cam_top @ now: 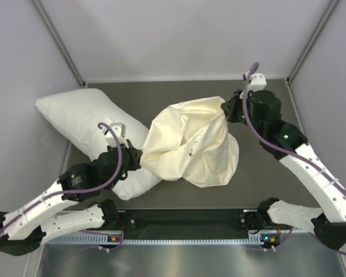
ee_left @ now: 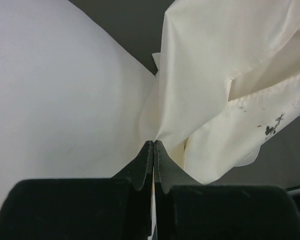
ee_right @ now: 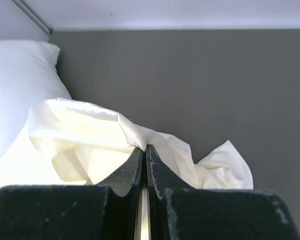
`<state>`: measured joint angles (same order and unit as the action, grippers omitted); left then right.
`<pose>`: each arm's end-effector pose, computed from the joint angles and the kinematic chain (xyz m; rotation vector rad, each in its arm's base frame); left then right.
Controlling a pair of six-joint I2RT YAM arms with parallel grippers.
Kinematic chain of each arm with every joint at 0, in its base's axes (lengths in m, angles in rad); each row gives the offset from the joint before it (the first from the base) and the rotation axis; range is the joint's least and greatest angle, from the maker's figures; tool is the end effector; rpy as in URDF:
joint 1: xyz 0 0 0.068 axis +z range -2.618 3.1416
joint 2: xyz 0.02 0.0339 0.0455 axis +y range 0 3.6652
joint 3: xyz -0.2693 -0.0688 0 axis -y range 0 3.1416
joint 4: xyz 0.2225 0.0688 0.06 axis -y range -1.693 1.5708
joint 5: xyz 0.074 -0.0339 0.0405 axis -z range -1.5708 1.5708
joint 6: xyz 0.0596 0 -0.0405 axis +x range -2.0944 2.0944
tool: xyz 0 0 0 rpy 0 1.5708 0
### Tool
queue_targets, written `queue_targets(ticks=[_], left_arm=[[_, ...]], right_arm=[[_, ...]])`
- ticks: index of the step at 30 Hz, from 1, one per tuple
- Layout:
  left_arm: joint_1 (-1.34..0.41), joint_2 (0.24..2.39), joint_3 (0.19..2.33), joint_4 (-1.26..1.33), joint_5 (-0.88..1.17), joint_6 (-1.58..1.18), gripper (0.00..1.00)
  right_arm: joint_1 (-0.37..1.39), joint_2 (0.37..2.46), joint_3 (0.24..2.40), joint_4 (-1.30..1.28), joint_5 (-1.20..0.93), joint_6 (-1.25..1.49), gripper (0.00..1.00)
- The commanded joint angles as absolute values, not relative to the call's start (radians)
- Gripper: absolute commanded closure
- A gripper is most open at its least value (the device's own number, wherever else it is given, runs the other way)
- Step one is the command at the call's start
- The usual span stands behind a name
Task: Put the pillow into the pillowcase
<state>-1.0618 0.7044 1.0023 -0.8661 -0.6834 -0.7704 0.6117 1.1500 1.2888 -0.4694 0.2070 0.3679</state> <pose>0.0871 -0.0788 0.3459 -0.0948 2.0258 -0.4342 0.2094 0.1319 0.4066 -0.0919 1.9194 0.4681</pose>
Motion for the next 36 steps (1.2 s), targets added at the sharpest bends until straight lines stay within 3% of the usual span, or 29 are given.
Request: queue_targets(ticks=[1, 8, 14, 24, 30, 33, 36], left_arm=[[-1.060, 0.742, 1.022, -0.735, -0.592, -0.712, 1.00], [-1.063, 0.808, 1.003, -0.598, -0.444, -0.681, 1.00], [-1.107, 0.886, 0.957, -0.424, -0.333, -0.695, 1.00], [-1.193, 1.069, 1.091, -0.321, -0.526, -0.626, 1.00], [-1.193, 1.201, 1.218, -0.290, -0.402, -0.514, 1.00], [-1.213, 1.267, 1.264, -0.246, -0.353, -0.470, 1.00], [-1.242, 1.315, 1.296, -0.154, -0.295, -0.422, 1.00]], right_arm=[[0.577, 1.030, 1.307, -0.502, 0.229, 0.319, 1.00], [0.520, 0.832, 1.466, -0.603, 0.297, 0.250, 1.00], [0.517, 0.782, 1.627, -0.673, 0.432, 0.195, 1.00], [0.505, 0.997, 1.733, -0.646, 0.319, 0.146, 1.00], [0.428, 1.049, 1.954, -0.652, 0.328, 0.140, 1.00], [0.428, 0.994, 1.997, -0.576, 0.344, 0.115, 1.00], [0.426, 0.849, 1.886, -0.395, 0.324, 0.097, 1.00]])
